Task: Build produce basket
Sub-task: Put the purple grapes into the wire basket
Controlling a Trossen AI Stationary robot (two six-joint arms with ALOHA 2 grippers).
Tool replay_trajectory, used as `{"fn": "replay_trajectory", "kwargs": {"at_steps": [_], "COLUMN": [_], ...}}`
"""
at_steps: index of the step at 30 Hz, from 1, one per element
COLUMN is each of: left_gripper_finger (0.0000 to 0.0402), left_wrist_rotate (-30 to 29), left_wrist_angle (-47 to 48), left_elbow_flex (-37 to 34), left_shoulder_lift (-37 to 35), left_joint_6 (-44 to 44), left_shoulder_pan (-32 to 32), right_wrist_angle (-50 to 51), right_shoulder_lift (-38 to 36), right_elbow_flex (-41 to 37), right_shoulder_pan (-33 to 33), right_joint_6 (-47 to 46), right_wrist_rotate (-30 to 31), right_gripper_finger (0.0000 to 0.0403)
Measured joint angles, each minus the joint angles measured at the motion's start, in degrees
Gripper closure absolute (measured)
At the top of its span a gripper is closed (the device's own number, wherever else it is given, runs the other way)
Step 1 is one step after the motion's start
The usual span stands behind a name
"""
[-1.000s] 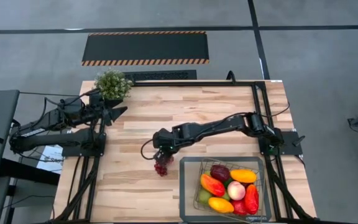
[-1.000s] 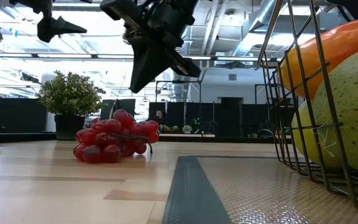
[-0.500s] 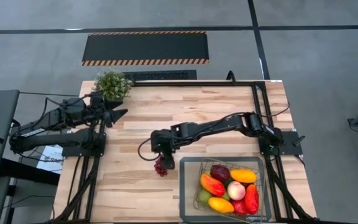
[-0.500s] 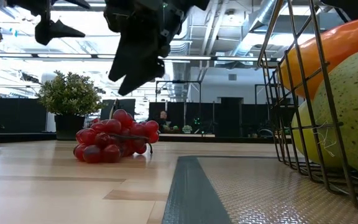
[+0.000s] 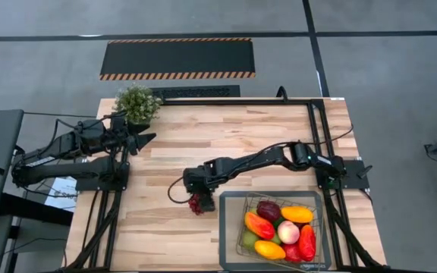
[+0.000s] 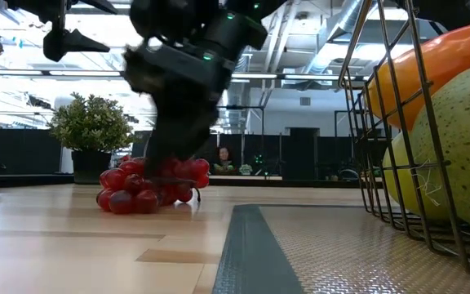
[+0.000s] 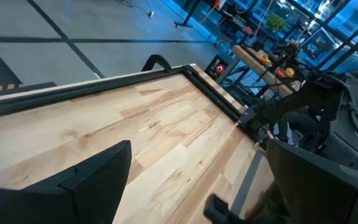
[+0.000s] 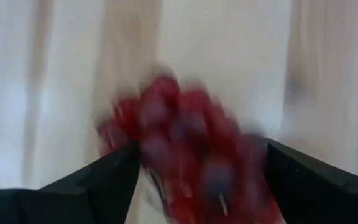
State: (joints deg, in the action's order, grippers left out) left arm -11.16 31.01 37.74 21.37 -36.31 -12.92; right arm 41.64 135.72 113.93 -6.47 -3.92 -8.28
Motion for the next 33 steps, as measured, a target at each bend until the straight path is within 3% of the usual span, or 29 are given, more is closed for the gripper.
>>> {"fn": "replay_trajectory", "kwargs": {"at_steps": [5, 10, 20, 26, 33], "left_gripper_finger": [0.0042, 0.0042, 0.0042, 0.0042, 0.0042], "left_wrist_rotate": [0.0, 0.4, 0.4, 0.3, 0.3], "left_wrist_angle": [0.0, 0.1, 0.0, -0.2, -1.2], "left_elbow_flex": [0.0, 0.0, 0.0, 0.0, 0.0], "left_shoulder_lift": [0.0, 0.0, 0.0, 0.0, 0.0], "left_joint_6": [-0.6, -0.8, -1.5, -1.5, -1.5], "left_shoulder_pan": [0.0, 0.0, 0.0, 0.0, 0.0], "right_wrist_angle": [2.5, 4.8, 6.6, 10.9, 21.0], "right_shoulder_lift": [-0.4, -0.4, -1.7, -3.3, -4.4], "right_elbow_flex": [0.1, 0.0, 1.4, 6.9, 17.2], "right_shoulder_pan": [0.2, 0.3, 0.5, 1.0, 0.3], "right_joint_6": [-0.7, -3.2, -6.8, -6.8, -8.9], "right_wrist_rotate": [1.4, 1.4, 0.8, 0.9, 0.9], "right_gripper_finger": [0.0083, 0.0143, 0.0382, 0.0369, 0.0396]}}
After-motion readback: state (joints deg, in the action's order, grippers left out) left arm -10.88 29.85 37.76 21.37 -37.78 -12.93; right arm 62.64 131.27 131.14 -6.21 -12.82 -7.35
